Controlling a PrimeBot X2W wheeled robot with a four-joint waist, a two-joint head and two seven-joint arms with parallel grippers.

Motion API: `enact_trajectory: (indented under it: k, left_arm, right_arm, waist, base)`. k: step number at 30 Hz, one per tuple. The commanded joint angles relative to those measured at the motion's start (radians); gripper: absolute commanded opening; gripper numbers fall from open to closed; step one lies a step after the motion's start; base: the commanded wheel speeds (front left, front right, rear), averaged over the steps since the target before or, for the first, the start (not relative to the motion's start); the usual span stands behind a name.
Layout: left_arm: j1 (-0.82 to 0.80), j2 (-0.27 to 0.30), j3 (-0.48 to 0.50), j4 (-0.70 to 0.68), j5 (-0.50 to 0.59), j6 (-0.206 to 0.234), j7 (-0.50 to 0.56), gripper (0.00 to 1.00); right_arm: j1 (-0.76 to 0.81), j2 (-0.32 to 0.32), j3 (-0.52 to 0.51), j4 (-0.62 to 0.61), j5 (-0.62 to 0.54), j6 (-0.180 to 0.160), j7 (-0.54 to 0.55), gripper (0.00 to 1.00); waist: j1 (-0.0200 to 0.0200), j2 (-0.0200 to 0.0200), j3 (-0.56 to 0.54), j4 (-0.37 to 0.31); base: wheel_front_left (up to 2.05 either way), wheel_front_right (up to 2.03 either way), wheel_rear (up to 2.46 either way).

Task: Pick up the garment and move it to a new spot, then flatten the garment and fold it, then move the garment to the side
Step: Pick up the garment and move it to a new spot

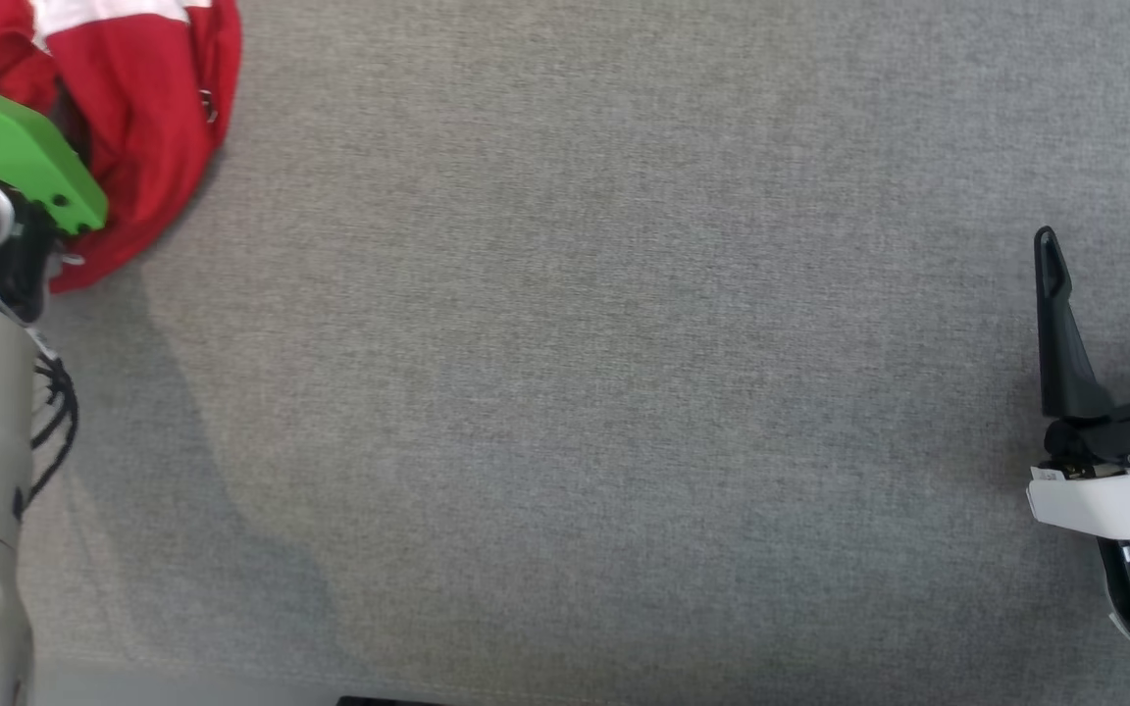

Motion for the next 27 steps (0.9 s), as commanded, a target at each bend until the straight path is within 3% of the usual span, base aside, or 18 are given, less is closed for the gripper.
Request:
enact_trajectory:
  k: [1,3,4,5,11,18,27]
  left_arm:
    - [-0.011,0.0,-0.007,0.016,-0.007,-0.001,0.001,1.0]
    - [-0.017,-0.001,-0.019,0.023,-0.014,-0.002,-0.006,1.0]
    - [-0.02,0.0,-0.026,0.025,-0.014,-0.002,-0.019,0.6]
    - [-0.023,0.005,-0.032,0.024,-0.01,-0.003,-0.035,0.0]
    - [-0.016,0.012,-0.083,-0.003,-0.027,-0.004,-0.116,0.0]
    - [0.038,0.064,-0.166,-0.116,-0.101,-0.001,-0.191,0.0]
    - [0.107,0.125,-0.309,-0.317,-0.185,-0.001,-0.164,0.0]
  right_arm:
    - [-0.012,0.002,0.004,-0.012,0.003,-0.001,-0.002,1.0]
    - [-0.019,0.002,0.002,-0.02,0.006,-0.001,-0.002,1.0]
    - [-0.023,0.003,0.0,-0.023,0.007,-0.001,-0.002,1.0]
    - [-0.024,0.003,-0.001,-0.024,0.006,-0.001,-0.002,1.0]
    - [-0.018,0.023,-0.002,-0.007,0.013,-0.001,-0.002,1.0]
    - [-0.004,0.081,0.027,0.031,0.023,-0.001,-0.002,1.0]
    - [0.069,0.153,0.042,0.072,0.026,-0.001,-0.002,1.0]
  waist:
    - [-0.0001,0.0,0.046,-0.045]
    - [-0.0001,0.0,0.052,-0.049]
    - [-0.0001,0.0,0.053,-0.051]
    - [-0.0001,0.0,0.051,-0.053]
    - [-0.0001,0.0,-0.01,-0.056]
    - [-0.0001,0.0,-0.16,-0.075]
    - [-0.0001,0.0,-0.372,-0.129]
  base:
    - [0.0,0.0,0.0]
    - [0.0,0.0,0.0]
    - [0.0,0.0,0.0]
    - [0.0,0.0,0.0]
    - [0.0,0.0,0.0]
    - [0.0,0.0,0.0]
    - [0.0,0.0,0.0]
